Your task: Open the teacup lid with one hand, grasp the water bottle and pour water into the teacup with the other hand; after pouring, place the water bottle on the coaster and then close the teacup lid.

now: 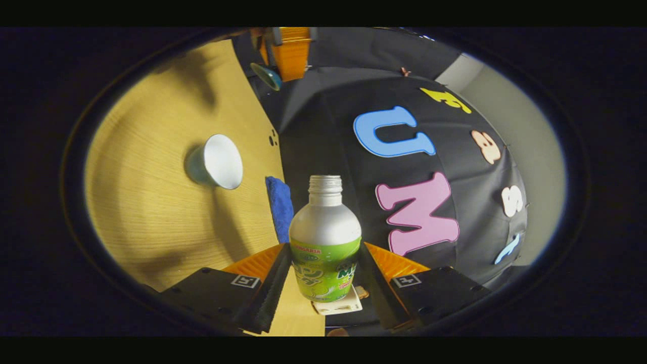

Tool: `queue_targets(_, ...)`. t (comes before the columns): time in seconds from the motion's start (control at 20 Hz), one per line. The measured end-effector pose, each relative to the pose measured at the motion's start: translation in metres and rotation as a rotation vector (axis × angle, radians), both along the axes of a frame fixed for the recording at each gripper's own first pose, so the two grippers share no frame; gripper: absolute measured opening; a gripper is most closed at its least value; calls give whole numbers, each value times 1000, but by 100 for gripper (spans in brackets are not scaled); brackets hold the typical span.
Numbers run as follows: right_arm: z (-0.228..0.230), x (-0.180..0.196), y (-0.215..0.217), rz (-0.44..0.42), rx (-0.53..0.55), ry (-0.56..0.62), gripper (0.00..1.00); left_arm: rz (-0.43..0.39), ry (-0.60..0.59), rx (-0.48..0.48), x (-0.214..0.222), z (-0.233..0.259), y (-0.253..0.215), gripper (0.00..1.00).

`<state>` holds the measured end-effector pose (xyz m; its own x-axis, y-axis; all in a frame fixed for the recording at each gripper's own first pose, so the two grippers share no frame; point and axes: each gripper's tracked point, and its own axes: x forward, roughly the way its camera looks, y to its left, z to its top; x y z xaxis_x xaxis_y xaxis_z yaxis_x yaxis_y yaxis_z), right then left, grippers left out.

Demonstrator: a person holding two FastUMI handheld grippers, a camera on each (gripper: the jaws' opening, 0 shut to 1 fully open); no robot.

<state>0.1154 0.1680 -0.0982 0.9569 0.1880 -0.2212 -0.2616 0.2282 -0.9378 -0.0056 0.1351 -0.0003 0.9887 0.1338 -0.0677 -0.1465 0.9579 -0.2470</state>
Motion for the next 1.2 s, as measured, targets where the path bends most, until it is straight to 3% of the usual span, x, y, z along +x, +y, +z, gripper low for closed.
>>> queue_targets(0.2, -9, -2, 9, 32, -84, 9, 76, -3, 5, -2, 0, -2, 1, 31)
queue_targets(0.4, -14, 4, 13, 62, -189, 5, 80, -2, 11, -5, 1, -4, 3, 31)
queue_targets(0.9, -22, 10, 18, 104, -330, 24, 79, -8, 19, -17, 2, -6, 4, 31)
queue_targets(1.0, -25, 11, 17, 110, -351, 23, 83, -8, 20, -19, 2, -7, 4, 31)
queue_targets(1.1, -25, 11, 17, 112, -370, 23, 80, -8, 23, -20, 2, -8, 4, 31)
queue_targets(1.15, -24, 11, 17, 115, -380, 20, 83, -8, 24, -20, 2, -9, 4, 31)
queue_targets(1.2, -24, 13, 17, 117, -388, 17, 79, -9, 25, -21, 2, -9, 4, 31)
